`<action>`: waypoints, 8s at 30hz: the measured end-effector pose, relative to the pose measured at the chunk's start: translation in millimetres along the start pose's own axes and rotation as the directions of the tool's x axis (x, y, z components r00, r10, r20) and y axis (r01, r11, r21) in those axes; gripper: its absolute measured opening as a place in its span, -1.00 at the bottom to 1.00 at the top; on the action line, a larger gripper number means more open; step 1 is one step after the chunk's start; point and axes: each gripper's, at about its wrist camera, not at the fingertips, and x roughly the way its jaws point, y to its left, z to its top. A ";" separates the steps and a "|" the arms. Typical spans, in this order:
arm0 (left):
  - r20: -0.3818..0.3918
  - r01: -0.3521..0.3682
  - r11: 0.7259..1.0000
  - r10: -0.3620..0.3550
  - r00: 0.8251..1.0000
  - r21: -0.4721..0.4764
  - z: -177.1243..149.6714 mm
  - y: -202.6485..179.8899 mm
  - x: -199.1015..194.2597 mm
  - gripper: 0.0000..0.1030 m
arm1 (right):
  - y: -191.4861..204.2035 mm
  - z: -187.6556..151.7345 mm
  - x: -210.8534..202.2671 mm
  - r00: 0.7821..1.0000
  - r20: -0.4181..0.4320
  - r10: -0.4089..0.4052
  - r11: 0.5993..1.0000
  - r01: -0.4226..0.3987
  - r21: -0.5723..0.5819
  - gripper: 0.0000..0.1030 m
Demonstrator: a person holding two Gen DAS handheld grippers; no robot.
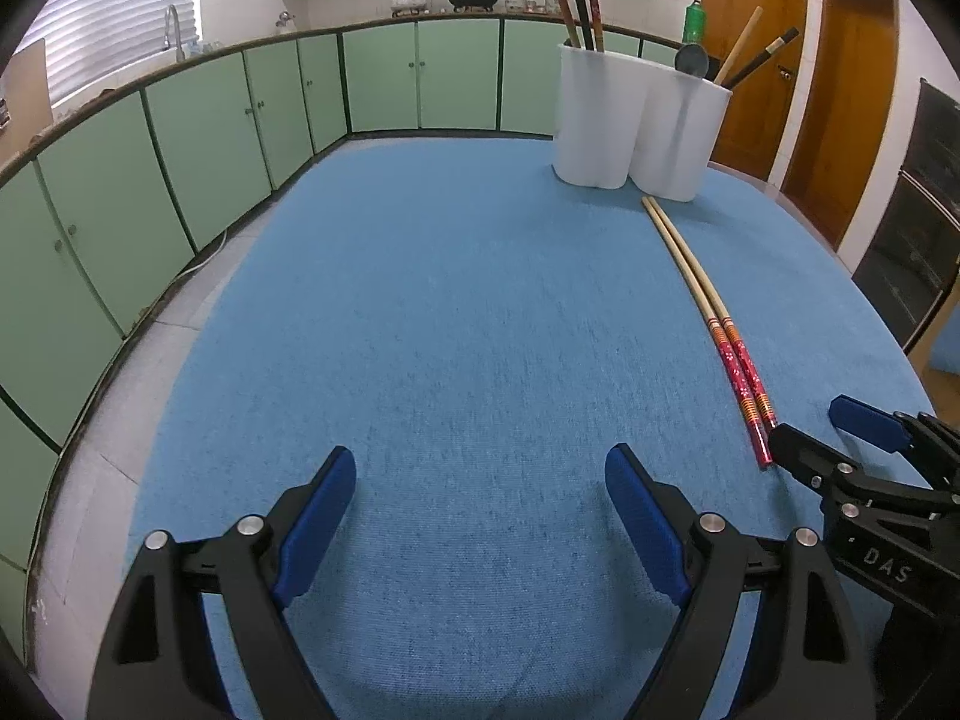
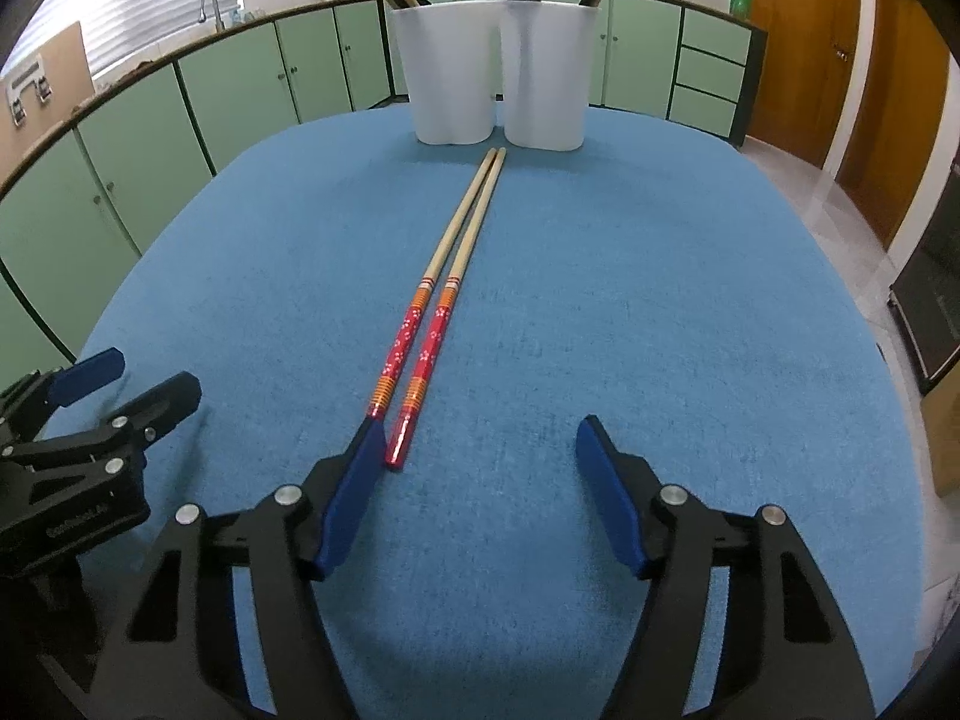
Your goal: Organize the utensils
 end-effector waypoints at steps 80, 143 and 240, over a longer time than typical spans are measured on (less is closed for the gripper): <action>-0.001 0.038 0.999 -0.038 0.999 -0.004 5.6 -100.3 9.4 -0.89 | -92.8 -19.7 -15.8 0.999 0.027 0.036 0.996 -0.039 0.084 -0.89; 0.590 0.096 0.991 -0.134 0.796 0.095 302.9 -77.7 -145.3 -0.89 | -111.6 332.3 -191.5 0.824 0.541 0.169 0.985 -0.158 -0.068 -0.90; 0.492 0.076 0.995 -0.099 0.865 0.067 79.9 -76.9 -206.1 0.82 | -66.2 55.7 -233.5 0.889 0.445 0.110 0.993 -0.082 -0.083 0.87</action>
